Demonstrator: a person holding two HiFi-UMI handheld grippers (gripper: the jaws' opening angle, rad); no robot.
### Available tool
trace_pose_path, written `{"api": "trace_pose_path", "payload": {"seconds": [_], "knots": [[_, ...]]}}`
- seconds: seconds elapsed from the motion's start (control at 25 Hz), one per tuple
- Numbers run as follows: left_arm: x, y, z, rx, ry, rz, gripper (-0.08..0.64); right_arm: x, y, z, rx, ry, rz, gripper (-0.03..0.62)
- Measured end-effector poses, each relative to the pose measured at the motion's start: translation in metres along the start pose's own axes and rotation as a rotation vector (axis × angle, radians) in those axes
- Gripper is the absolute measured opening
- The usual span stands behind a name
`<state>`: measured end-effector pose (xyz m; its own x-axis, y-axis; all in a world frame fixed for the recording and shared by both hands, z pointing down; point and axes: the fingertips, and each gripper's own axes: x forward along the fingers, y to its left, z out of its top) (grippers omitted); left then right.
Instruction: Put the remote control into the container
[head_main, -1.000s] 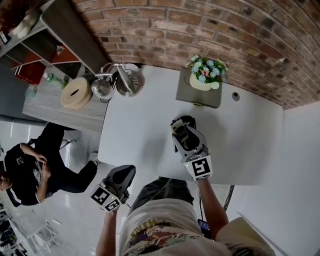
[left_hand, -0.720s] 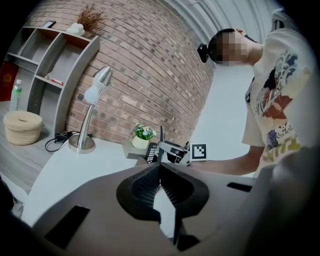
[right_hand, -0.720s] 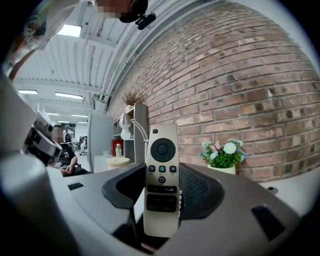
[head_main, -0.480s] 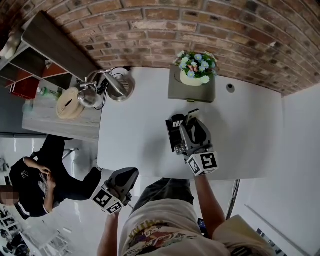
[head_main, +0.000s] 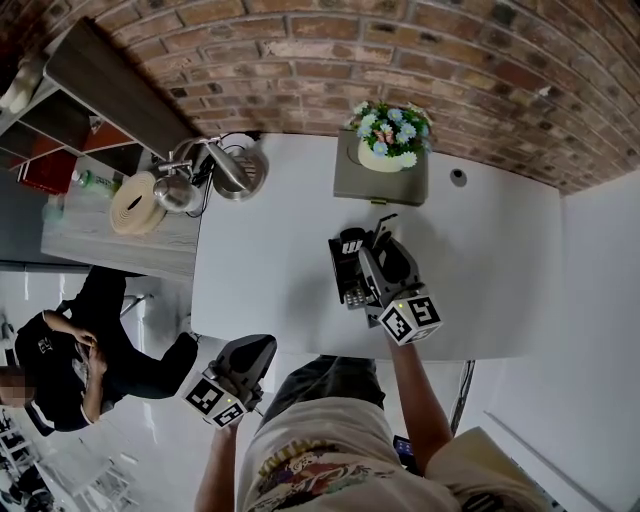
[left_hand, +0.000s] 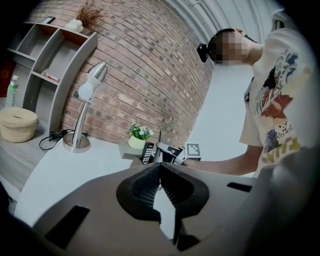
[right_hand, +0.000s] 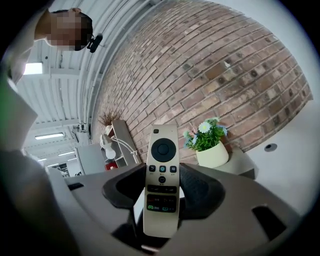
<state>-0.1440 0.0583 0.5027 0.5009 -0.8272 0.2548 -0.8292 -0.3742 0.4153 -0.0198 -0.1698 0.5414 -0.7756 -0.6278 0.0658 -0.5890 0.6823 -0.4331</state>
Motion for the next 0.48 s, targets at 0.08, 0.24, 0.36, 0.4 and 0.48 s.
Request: {"api": "trace_pose_path", "payload": {"seconds": [0.08, 0.24, 0.36, 0.4, 0.48], "knots": [[0.0, -0.001, 0.0, -0.001, -0.006, 0.004, 0.006, 0.001, 0.004, 0.0, -0.021, 0.009, 0.016, 0.207], [-0.001, -0.003, 0.0, -0.005, -0.017, 0.009, 0.006, 0.002, 0.012, -0.001, -0.049, 0.022, 0.056, 0.207], [-0.001, -0.004, -0.001, -0.012, -0.021, 0.011, 0.006, 0.002, 0.013, -0.001, -0.066, 0.018, 0.064, 0.207], [-0.001, -0.004, -0.001, -0.013, -0.023, 0.012, 0.006, 0.002, 0.013, -0.001, -0.078, 0.019, 0.065, 0.207], [-0.001, -0.005, -0.001, -0.015, -0.026, 0.012, 0.006, 0.002, 0.015, -0.004, -0.112, 0.048, 0.075, 0.207]]}}
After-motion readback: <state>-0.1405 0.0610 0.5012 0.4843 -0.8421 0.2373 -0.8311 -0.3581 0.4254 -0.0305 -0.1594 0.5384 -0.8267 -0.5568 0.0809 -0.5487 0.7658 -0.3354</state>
